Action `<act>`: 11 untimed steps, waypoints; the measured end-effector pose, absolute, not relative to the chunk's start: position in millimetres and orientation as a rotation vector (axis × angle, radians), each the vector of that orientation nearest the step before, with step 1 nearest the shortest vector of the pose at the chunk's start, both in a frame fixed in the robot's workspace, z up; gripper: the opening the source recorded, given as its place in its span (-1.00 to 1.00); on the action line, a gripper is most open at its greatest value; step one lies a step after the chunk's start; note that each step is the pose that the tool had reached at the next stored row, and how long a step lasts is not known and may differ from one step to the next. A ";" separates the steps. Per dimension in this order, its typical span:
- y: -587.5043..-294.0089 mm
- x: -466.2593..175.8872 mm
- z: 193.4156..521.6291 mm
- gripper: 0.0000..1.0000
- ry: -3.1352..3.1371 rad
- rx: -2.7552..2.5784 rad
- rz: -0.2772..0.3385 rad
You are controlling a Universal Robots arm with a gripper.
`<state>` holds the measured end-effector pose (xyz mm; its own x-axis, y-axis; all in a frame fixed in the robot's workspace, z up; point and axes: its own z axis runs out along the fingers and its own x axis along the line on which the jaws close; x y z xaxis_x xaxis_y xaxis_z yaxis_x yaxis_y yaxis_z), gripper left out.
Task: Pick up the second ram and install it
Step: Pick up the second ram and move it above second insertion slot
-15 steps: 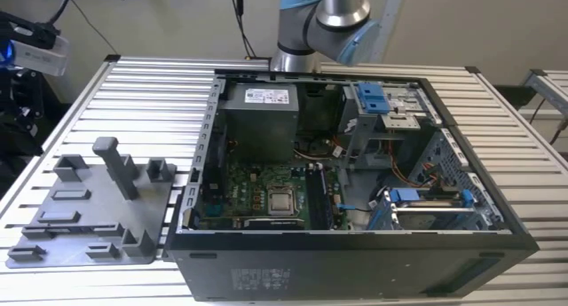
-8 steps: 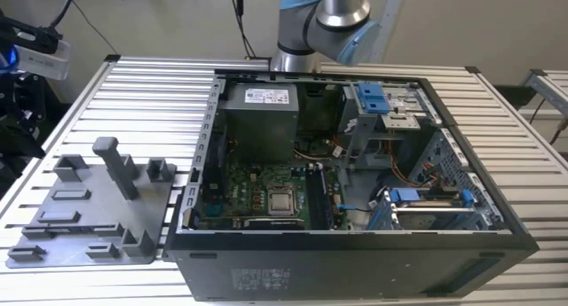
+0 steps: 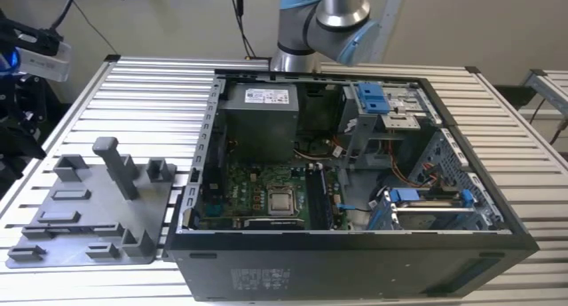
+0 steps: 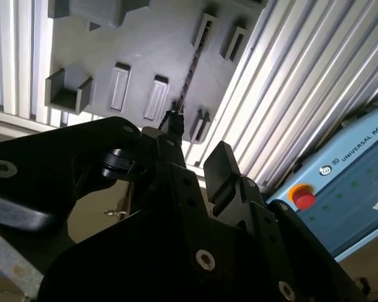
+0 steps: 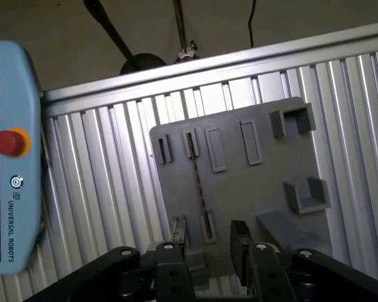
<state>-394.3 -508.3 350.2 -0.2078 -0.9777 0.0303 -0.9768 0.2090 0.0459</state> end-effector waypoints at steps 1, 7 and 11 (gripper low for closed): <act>-508.2 -394.3 349.4 -0.16 -2.401 1.943 -0.026; -508.2 -394.3 343.9 -0.16 -2.401 1.943 -0.026; -508.2 -394.3 339.2 -0.16 -2.401 1.943 -0.026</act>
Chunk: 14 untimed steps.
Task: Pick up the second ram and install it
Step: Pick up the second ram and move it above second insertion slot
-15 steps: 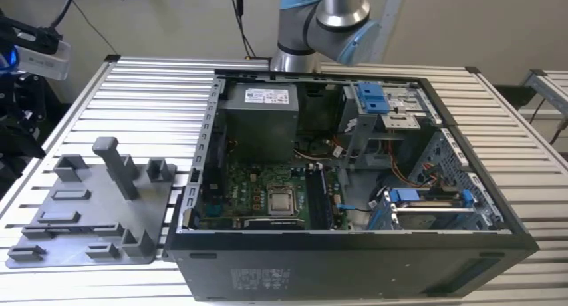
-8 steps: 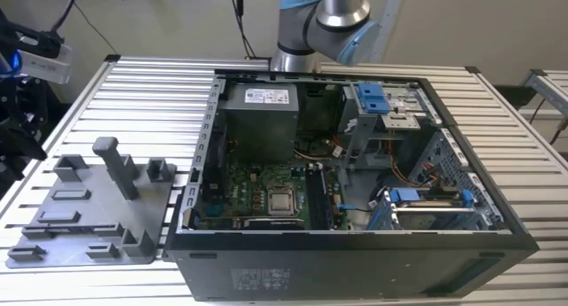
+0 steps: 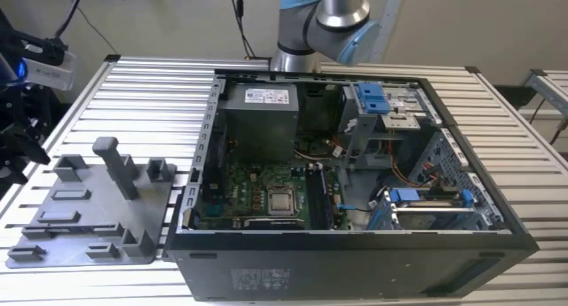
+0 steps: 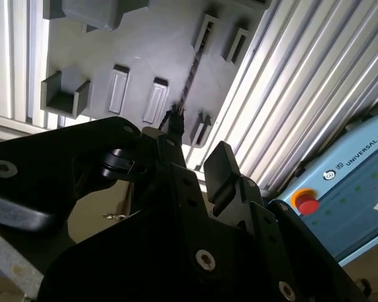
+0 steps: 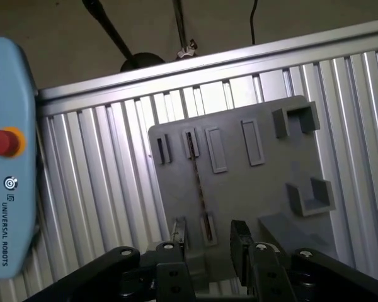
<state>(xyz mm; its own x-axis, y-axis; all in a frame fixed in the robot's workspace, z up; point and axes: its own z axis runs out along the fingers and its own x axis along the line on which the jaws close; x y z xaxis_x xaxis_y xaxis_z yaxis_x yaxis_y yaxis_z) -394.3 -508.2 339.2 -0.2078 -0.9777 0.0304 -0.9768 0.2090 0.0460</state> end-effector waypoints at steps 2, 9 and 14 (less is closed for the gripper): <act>-508.2 -394.3 336.4 -0.16 -2.401 1.943 -0.026; -508.2 -394.8 326.6 -0.16 -2.392 1.955 -0.025; -507.3 -395.5 320.8 -0.16 -2.385 1.965 -0.023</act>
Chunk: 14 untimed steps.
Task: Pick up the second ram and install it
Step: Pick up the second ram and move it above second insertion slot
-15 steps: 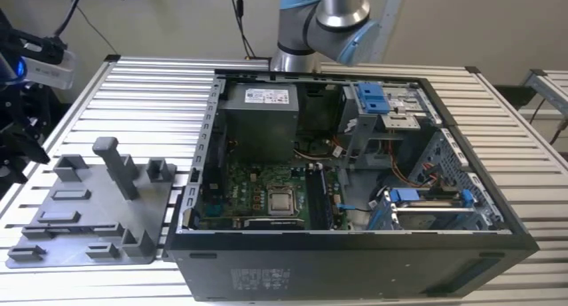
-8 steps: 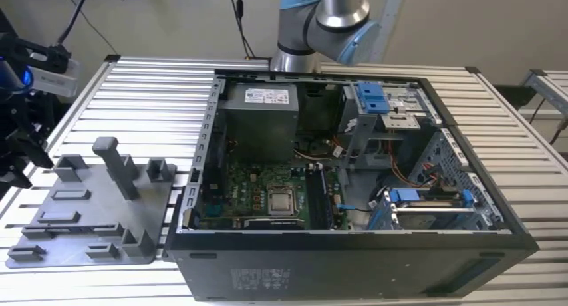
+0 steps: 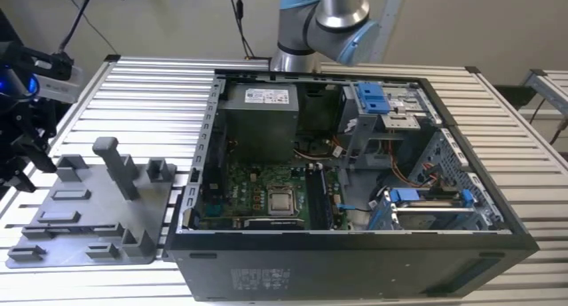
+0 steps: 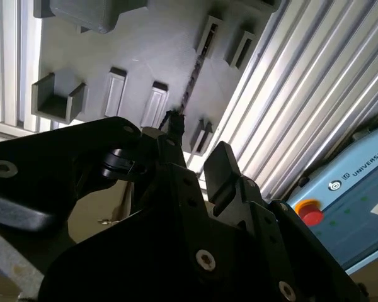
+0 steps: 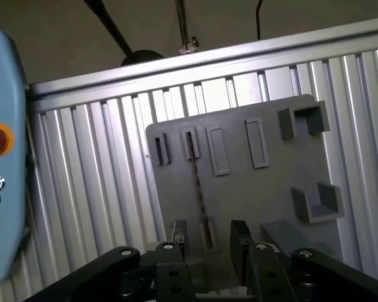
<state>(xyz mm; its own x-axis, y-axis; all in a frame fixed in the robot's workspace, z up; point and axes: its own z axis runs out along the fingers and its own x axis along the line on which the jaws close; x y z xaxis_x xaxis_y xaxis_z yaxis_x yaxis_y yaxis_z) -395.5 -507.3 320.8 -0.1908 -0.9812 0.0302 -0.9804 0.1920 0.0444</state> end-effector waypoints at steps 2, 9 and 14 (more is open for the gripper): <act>-506.4 -395.8 317.9 -0.16 -2.383 1.968 -0.022; -503.9 -396.8 308.9 -0.16 -2.375 1.981 -0.020; -503.8 -397.0 307.2 -0.16 -2.372 1.984 -0.019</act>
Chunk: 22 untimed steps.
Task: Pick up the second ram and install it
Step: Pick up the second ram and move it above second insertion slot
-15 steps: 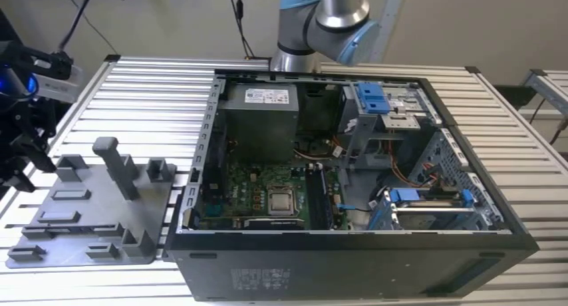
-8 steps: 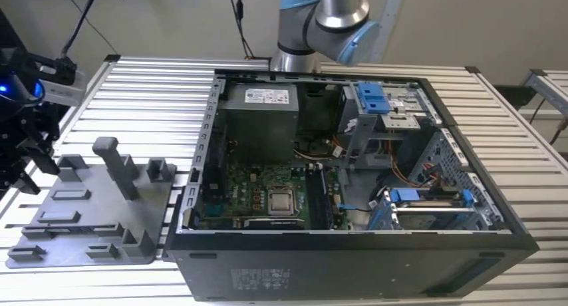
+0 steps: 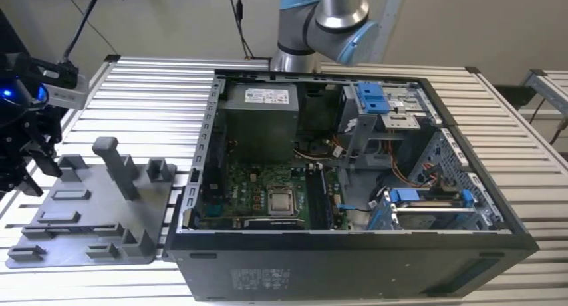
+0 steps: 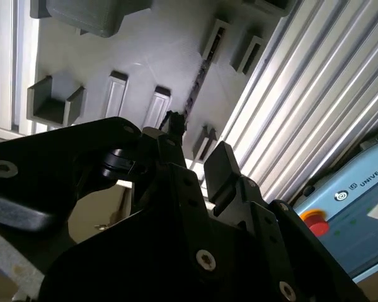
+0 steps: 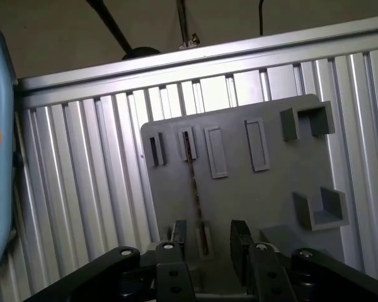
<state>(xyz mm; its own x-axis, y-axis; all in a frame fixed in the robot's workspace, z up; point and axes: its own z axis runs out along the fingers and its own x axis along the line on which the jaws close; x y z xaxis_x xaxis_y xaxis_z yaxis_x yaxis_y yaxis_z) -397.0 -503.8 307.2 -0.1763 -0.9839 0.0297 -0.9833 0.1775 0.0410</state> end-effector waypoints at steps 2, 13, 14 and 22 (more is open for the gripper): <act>-503.8 -397.0 307.0 -0.16 -2.373 1.984 -0.019; -502.9 -397.4 297.2 -0.16 -2.373 1.984 -0.019; -502.8 -397.4 295.8 -0.16 -2.373 1.984 -0.019; -502.5 -397.7 286.0 -0.16 -2.373 1.984 -0.019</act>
